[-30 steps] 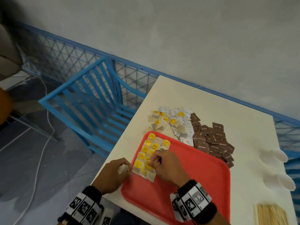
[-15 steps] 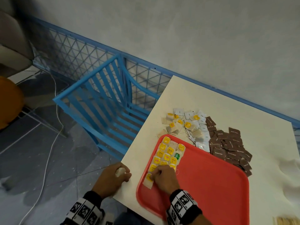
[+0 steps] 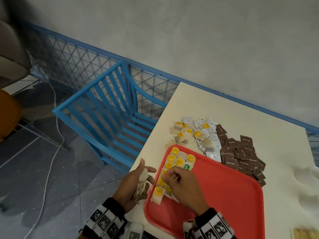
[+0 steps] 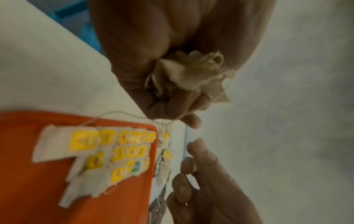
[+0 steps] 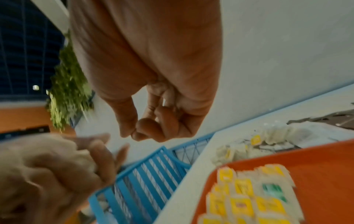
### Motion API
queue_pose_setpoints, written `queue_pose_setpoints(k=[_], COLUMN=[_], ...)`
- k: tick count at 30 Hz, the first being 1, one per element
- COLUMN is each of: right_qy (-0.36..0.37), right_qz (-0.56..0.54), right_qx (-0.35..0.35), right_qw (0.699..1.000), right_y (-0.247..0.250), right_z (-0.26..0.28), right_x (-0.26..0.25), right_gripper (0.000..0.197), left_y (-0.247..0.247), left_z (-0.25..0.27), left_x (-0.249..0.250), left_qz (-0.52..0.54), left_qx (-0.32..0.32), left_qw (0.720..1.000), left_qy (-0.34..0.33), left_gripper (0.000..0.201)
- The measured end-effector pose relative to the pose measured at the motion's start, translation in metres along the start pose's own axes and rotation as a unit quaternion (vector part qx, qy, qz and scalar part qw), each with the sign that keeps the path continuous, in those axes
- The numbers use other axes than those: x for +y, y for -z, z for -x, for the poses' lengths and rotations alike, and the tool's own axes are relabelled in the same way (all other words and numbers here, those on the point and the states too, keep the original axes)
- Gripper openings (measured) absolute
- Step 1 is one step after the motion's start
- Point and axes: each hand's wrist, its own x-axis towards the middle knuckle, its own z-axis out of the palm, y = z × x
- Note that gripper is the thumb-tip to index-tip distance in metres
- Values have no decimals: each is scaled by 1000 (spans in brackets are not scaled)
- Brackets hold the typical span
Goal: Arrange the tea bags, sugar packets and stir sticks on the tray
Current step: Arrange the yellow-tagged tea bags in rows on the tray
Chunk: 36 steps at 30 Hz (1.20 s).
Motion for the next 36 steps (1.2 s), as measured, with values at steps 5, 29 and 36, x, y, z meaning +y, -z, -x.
queue_pose_setpoints(k=[5, 29, 36], right_qy=[13, 11, 235], right_qz=[-52, -160, 85], right_qx=[-7, 14, -13], right_qw=[999, 987, 968], right_y=[26, 182, 183], right_z=[20, 56, 58], right_x=[-25, -2, 0], right_gripper=[41, 6, 53], left_y=[-41, -161, -159], left_z=[-12, -14, -6], left_x=[-1, -18, -2], left_qz=[-40, -123, -38], left_qx=[-23, -160, -251], left_qw=[995, 973, 966], left_qy=[-86, -117, 39], left_gripper=[57, 22, 22])
